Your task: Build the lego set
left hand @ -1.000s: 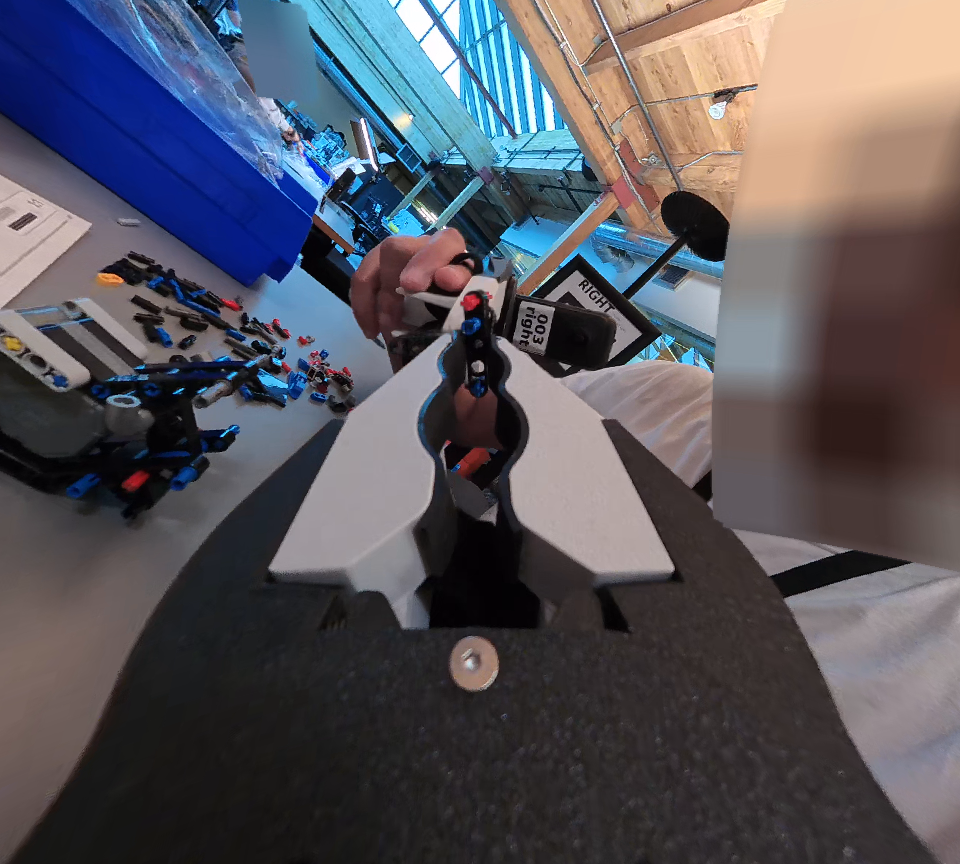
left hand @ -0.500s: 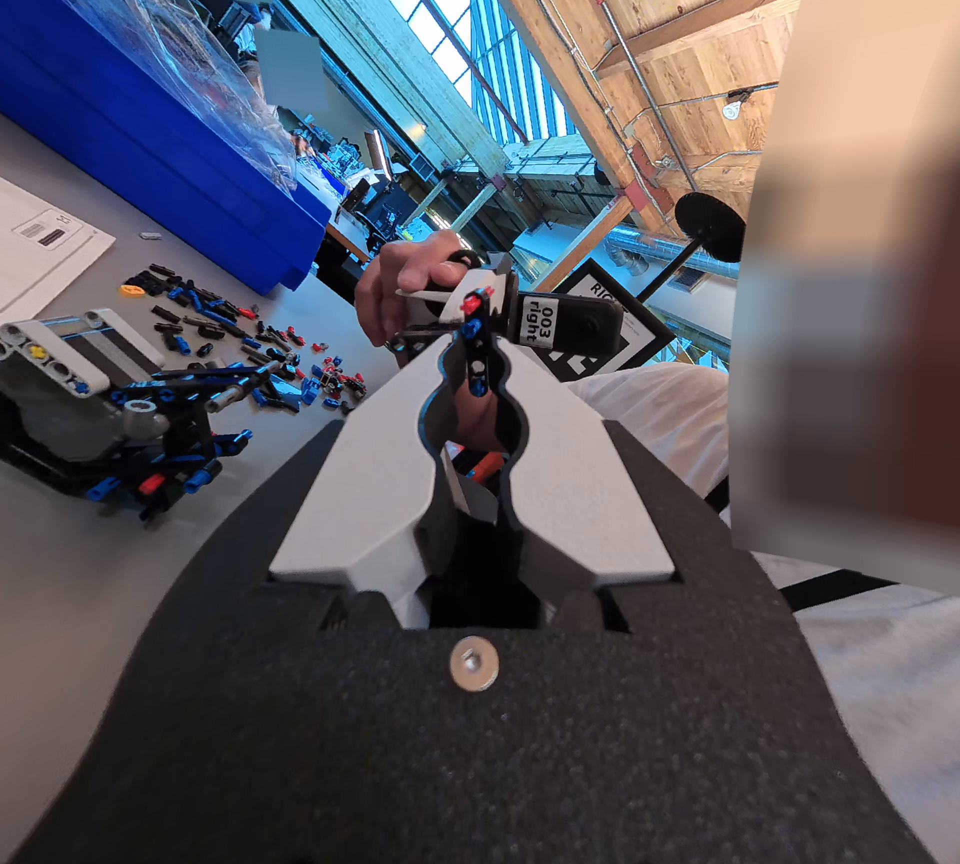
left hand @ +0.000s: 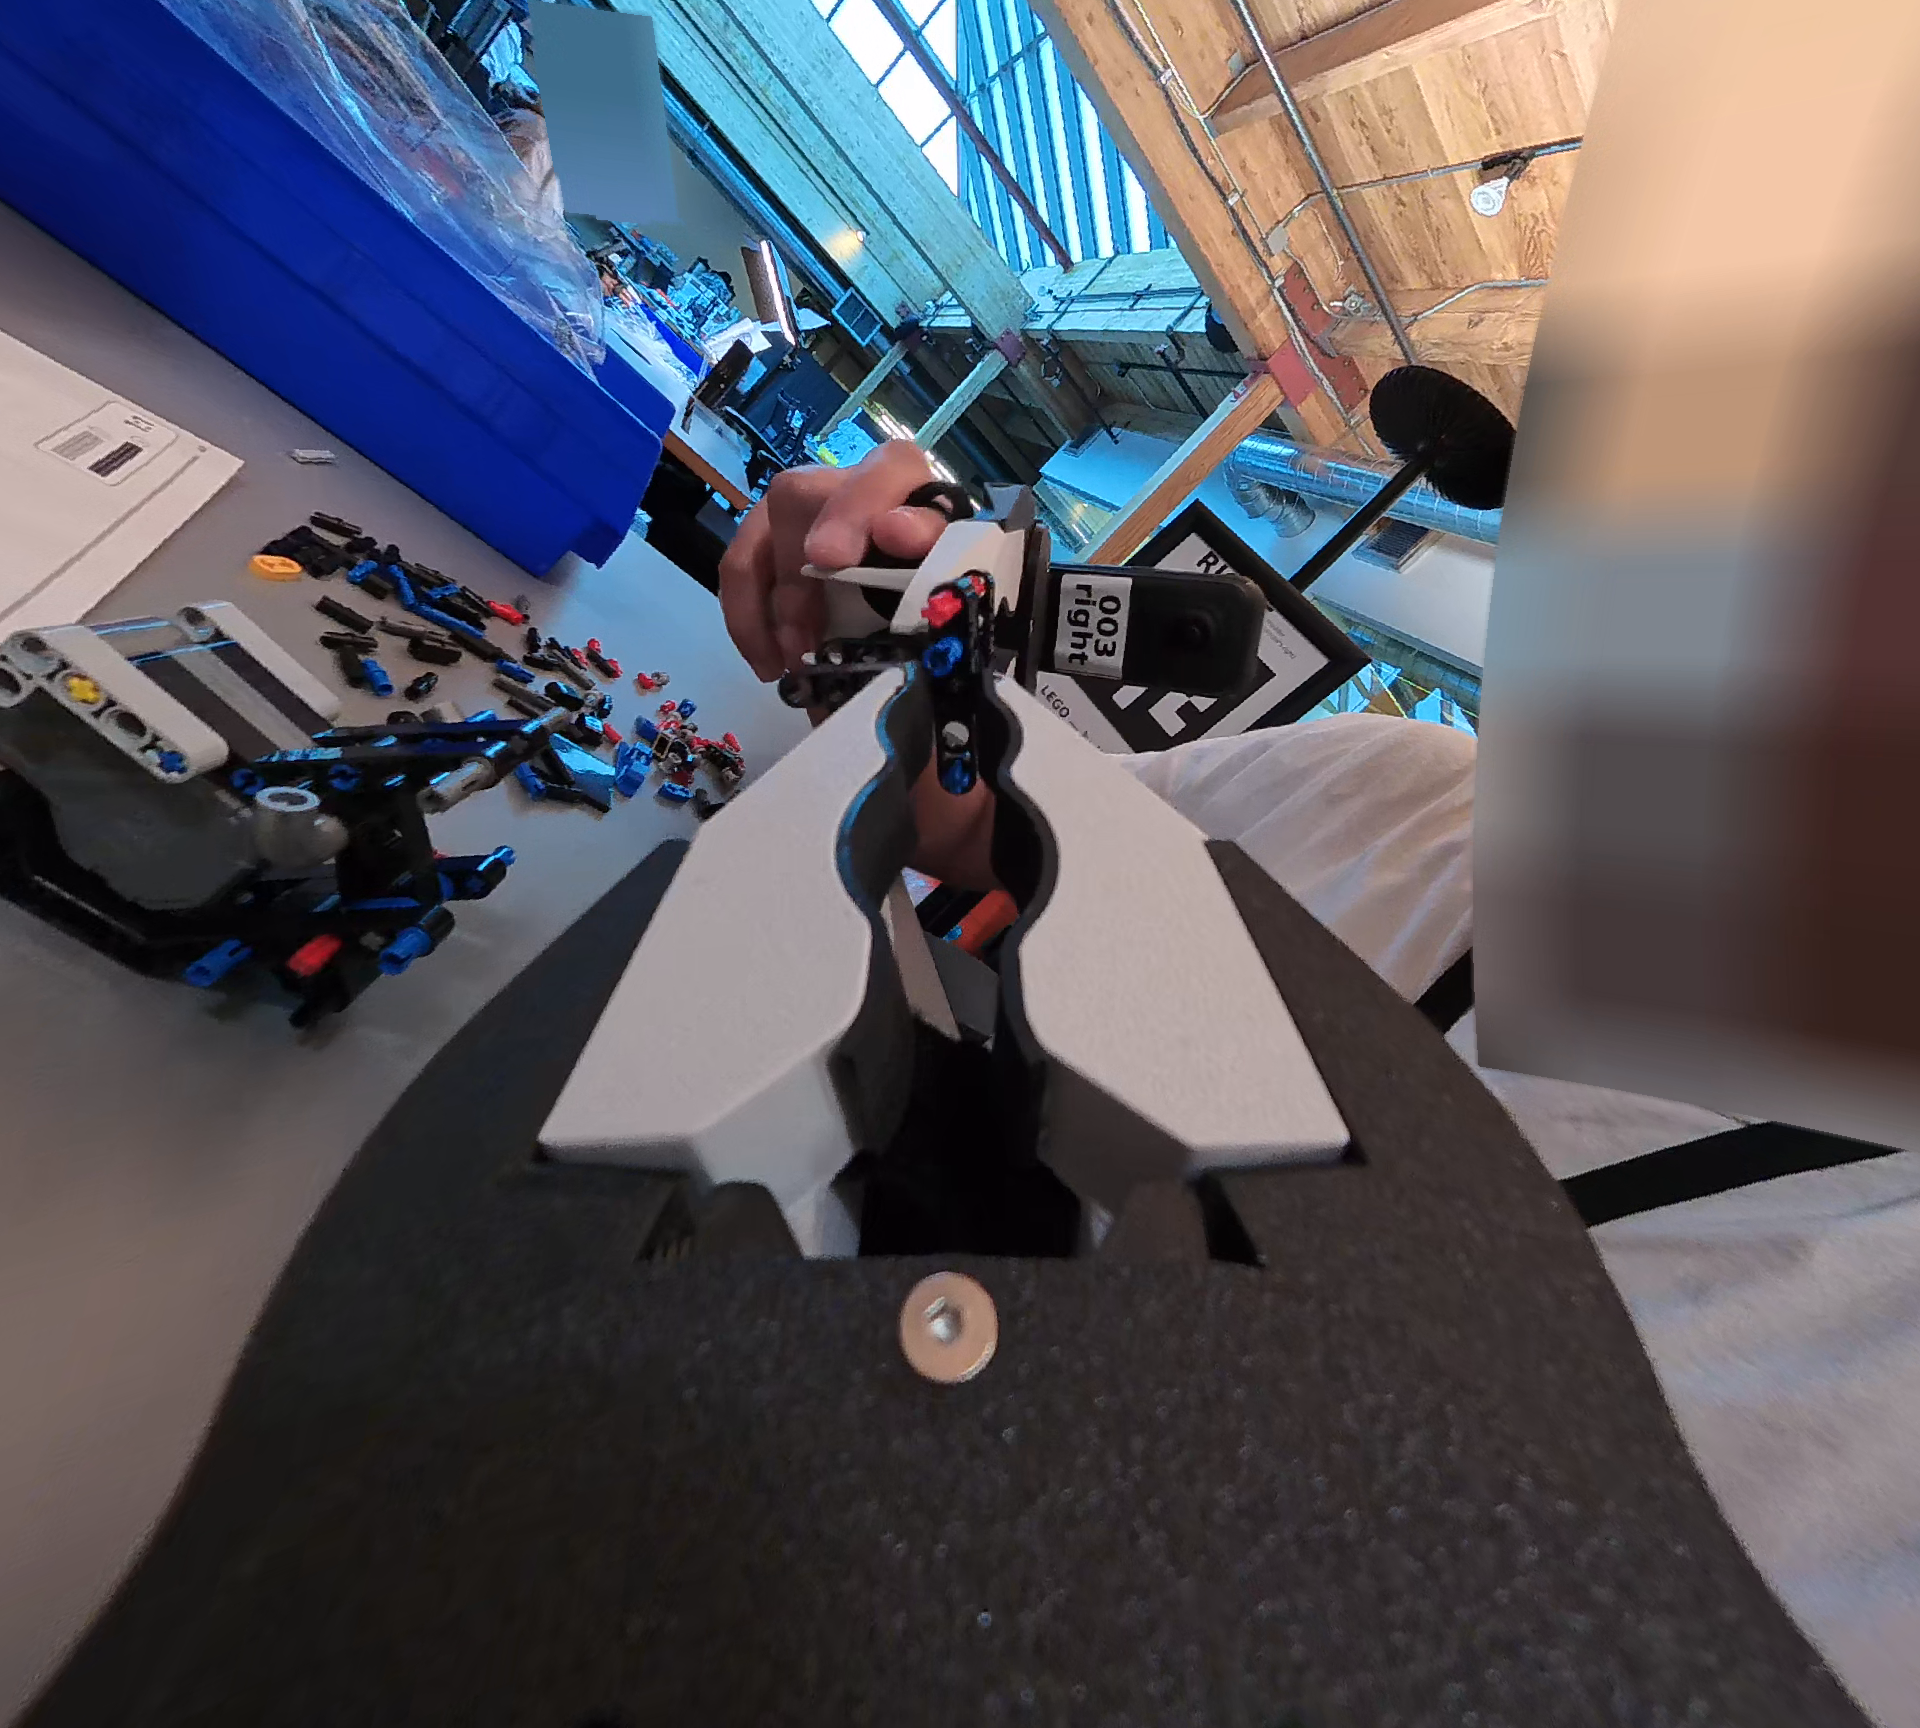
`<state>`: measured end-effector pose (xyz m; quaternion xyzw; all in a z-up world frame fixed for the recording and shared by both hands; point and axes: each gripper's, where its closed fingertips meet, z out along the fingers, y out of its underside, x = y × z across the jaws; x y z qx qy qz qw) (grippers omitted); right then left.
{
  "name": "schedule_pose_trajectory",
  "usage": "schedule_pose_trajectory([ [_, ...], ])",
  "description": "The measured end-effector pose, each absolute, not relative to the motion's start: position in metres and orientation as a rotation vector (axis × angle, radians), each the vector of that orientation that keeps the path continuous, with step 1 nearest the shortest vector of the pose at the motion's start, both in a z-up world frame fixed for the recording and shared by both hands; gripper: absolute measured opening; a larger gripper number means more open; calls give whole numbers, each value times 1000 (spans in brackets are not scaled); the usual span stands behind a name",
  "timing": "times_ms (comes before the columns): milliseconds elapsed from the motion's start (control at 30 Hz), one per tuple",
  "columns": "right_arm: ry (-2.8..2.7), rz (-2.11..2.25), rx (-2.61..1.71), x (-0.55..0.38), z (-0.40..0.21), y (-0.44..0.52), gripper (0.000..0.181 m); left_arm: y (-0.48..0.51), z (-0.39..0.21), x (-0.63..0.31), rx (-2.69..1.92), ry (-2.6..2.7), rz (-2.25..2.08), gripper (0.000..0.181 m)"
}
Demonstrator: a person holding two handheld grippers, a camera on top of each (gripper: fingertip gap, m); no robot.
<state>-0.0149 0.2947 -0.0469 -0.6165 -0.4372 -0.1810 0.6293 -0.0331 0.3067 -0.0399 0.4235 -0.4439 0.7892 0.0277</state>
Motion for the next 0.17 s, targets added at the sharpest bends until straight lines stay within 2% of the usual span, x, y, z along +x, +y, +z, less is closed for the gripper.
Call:
schedule_pose_trajectory([
  [33, -1002, -414, -1417, -15, -47, 295, 7, 307, -40, -33, 1312, -1378, 2436, 5],
  [167, -1015, -411, -1432, -17, -52, 296, 6, 300, -44, -32, 1322, -1448, 2409, 5],
])
